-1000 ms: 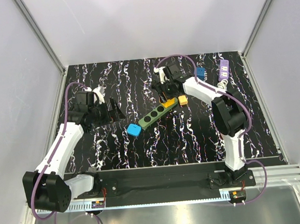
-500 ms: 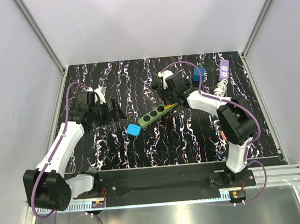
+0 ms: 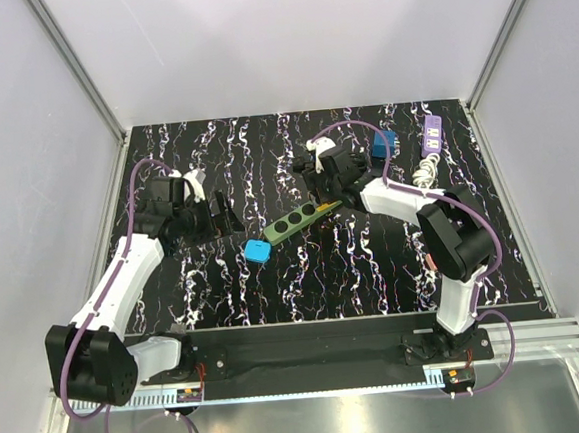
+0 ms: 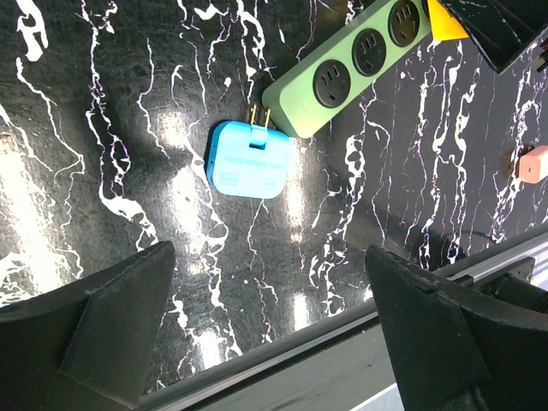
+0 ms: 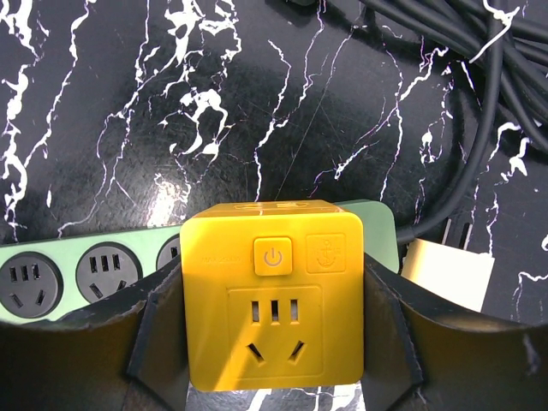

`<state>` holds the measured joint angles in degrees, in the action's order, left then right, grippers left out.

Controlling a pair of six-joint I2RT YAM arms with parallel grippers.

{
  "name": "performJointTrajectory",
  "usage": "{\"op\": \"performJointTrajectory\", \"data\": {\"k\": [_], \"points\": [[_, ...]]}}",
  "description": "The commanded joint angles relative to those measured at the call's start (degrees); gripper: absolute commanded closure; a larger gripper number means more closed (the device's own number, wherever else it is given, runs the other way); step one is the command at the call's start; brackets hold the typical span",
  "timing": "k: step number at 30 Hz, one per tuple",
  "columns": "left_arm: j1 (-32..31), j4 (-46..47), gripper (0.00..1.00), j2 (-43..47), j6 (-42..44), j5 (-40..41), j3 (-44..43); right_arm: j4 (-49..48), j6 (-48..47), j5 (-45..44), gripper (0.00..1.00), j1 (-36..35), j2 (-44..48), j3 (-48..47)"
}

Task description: Insert the plug

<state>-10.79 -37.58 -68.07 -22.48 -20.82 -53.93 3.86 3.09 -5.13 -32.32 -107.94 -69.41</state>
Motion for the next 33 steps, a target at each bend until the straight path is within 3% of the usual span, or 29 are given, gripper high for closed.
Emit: {"op": "performJointTrajectory", "data": {"k": [1,16,26,33], "points": [[-0.64,2.25,0.01,0.05,0.42,-1.07,0.05,13.46,9.30,3.01,1.00,-1.96,-8.43,5.68],[-0.73,2.16,0.01,0.57,0.68,0.08,-0.03,14.95,12.02,-2.43,1.00,-6.88,-14.75,3.84],[-0.81,2.16,0.01,0.66,0.59,-0.10,0.05,4.41,15.80,1.35,1.00,-7.15,-15.45,10.96],[-0.90,2.08,0.01,1.10,0.60,1.04,0.06,4.23,16.59,0.47,1.00,-7.85,-17.04,11.31]]}}
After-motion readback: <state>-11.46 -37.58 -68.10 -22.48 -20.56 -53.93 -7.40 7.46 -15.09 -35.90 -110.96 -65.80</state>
